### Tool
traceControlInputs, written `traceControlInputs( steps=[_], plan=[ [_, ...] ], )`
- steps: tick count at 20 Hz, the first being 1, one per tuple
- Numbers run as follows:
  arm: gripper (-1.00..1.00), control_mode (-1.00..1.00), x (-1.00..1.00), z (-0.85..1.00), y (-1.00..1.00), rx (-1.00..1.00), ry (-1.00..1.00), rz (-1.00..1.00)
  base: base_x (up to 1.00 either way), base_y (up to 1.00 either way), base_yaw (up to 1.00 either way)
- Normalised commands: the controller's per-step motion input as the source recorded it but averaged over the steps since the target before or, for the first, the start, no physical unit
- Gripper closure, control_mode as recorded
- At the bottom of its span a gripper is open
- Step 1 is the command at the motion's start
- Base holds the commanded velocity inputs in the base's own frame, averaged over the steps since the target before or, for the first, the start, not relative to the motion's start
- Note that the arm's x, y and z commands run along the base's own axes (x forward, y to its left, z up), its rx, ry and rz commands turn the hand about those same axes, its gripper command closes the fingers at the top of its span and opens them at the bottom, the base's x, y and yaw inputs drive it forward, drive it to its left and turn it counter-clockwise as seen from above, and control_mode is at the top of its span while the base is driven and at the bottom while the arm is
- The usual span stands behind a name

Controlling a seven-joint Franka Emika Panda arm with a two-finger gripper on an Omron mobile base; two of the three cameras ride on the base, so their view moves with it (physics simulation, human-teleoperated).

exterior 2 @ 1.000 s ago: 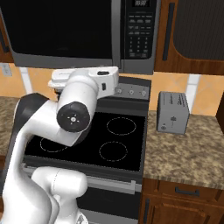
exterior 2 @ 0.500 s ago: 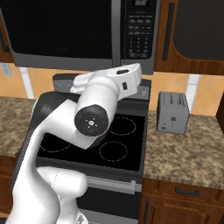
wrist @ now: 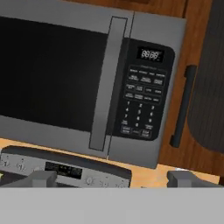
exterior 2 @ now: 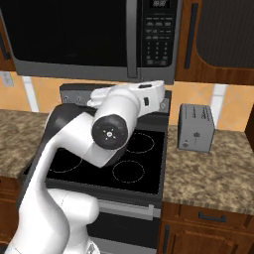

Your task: Open the microwave, place the bowl with waffle inside the microwave, then close the microwave door and turn it on.

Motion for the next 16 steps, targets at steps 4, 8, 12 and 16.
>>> traceControlInputs(
  steps=[4, 8, 12, 16],
  plan=[
    [-1.00, -1.00, 0.67, 0.00, -0.19, 0.20, 0.18, 0.00, 0.00, 0.00, 0.00],
    [-1.00, -1.00, 0.52, -0.04, -0.31, 0.10, 0.00, 0.00, 0.00, 0.00, 0.00],
    [-1.00, -1.00, 0.33, -0.14, -0.34, 0.08, 0.00, 0.00, 0.00, 0.00, 0.00],
    [-1.00, -1.00, 0.32, -0.10, -0.14, 0.04, 0.00, 0.00, 0.00, 0.00, 0.00]
  ],
)
